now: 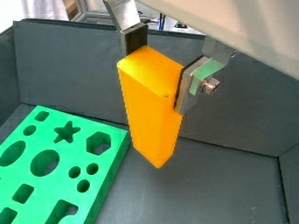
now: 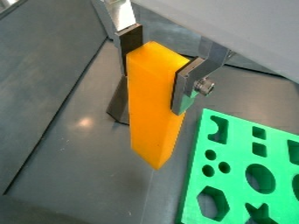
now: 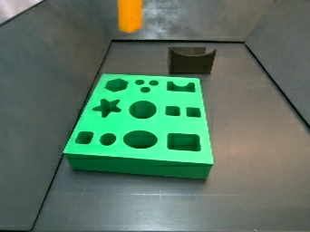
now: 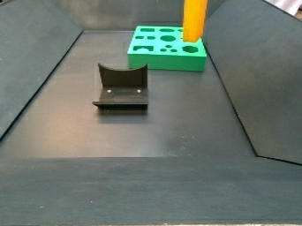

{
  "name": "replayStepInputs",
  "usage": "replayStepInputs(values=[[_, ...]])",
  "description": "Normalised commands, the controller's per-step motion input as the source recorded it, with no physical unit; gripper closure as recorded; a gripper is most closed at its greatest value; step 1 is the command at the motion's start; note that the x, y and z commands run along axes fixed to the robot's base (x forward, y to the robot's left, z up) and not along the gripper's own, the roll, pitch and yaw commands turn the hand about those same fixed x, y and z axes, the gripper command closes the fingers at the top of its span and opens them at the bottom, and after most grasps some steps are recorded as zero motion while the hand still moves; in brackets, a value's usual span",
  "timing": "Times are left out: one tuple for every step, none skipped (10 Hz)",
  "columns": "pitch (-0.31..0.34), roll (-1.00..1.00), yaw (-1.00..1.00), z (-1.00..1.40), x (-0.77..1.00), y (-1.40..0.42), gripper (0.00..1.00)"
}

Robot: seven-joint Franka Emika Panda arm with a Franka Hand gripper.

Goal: Pick up the rectangle object. Move up. Move to above the board. Insert the rectangle object.
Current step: Move to above the board.

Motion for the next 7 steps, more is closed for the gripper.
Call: replayStepInputs(values=[[0.032,0.07,-1.00,0.18,0.19,-1.00,1.00],[0.041,0.06,-1.00,0.19,0.20,-1.00,1.00],[0.051,0.05,-1.00,0.19,0.22,-1.00,1.00],[0.057,0.05,-1.00,0.19,0.23,-1.00,1.00],[0.071,0.05,-1.00,0.19,0.24,-1.00,1.00],[0.082,0.04,-1.00,0.20,0.26,-1.00,1.00],[0.103,0.05,-1.00,0.20,0.27,-1.00,1.00]])
